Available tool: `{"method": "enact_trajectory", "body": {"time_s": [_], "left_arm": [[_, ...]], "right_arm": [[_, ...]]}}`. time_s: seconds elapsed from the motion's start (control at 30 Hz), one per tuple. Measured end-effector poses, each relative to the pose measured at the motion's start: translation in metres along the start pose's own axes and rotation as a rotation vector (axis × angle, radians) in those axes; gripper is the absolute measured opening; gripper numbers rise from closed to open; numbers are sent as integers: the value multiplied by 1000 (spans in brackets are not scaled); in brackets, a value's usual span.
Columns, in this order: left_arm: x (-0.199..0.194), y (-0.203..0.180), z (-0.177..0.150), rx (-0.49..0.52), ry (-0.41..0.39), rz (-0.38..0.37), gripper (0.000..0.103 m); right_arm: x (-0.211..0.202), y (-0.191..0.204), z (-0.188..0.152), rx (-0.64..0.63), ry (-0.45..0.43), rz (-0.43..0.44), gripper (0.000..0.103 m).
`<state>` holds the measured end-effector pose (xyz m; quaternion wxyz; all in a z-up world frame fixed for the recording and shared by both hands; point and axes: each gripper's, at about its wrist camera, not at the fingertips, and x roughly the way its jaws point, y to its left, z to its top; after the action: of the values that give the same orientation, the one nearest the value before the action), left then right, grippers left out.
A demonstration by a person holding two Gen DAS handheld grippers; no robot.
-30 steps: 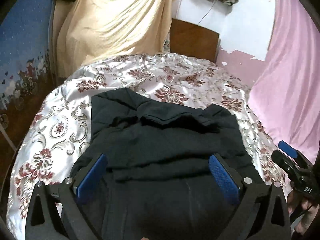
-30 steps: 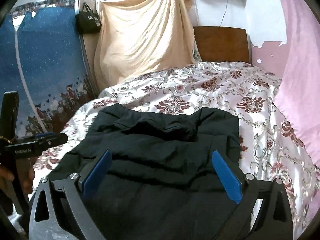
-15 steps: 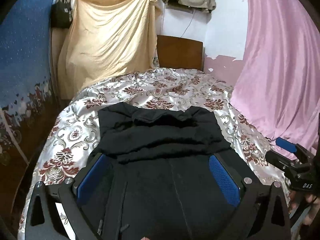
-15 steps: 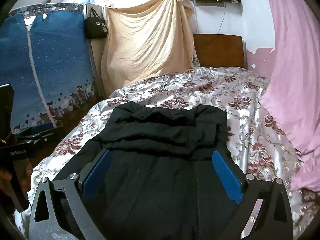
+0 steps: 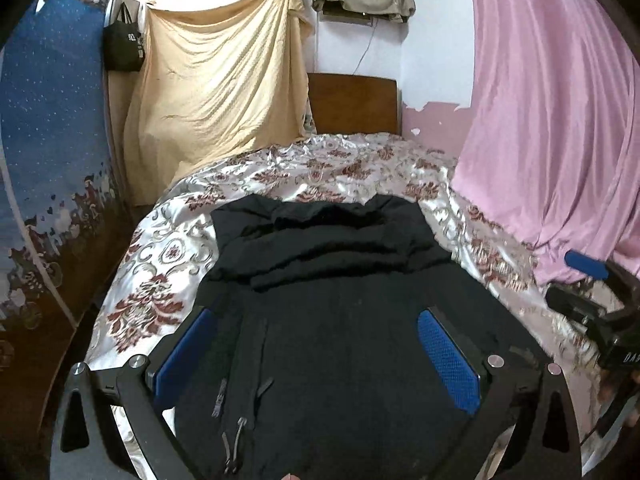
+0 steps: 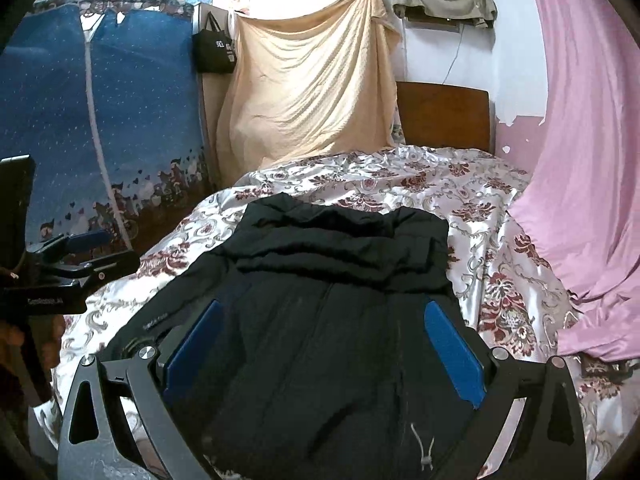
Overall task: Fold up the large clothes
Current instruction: 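Move both open grippers to the side edge of the folded black jacket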
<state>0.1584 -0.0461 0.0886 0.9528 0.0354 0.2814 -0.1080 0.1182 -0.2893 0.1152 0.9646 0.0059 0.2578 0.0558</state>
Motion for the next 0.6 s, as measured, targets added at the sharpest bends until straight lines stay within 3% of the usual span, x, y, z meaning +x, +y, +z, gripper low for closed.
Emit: {"method": "enact_trajectory", "body": {"time_s": [0.2, 0.33, 0.6], "left_arm": [[-5, 9, -25, 20, 47, 11, 103], [-6, 19, -45, 45, 104, -33, 103], [3, 43, -88, 109, 216, -38, 103]], "right_arm": [[-8, 3, -22, -12, 38, -13, 99], [-10, 2, -38, -13, 71, -12, 99], [-4, -9, -72, -47, 180, -37, 99]]}}
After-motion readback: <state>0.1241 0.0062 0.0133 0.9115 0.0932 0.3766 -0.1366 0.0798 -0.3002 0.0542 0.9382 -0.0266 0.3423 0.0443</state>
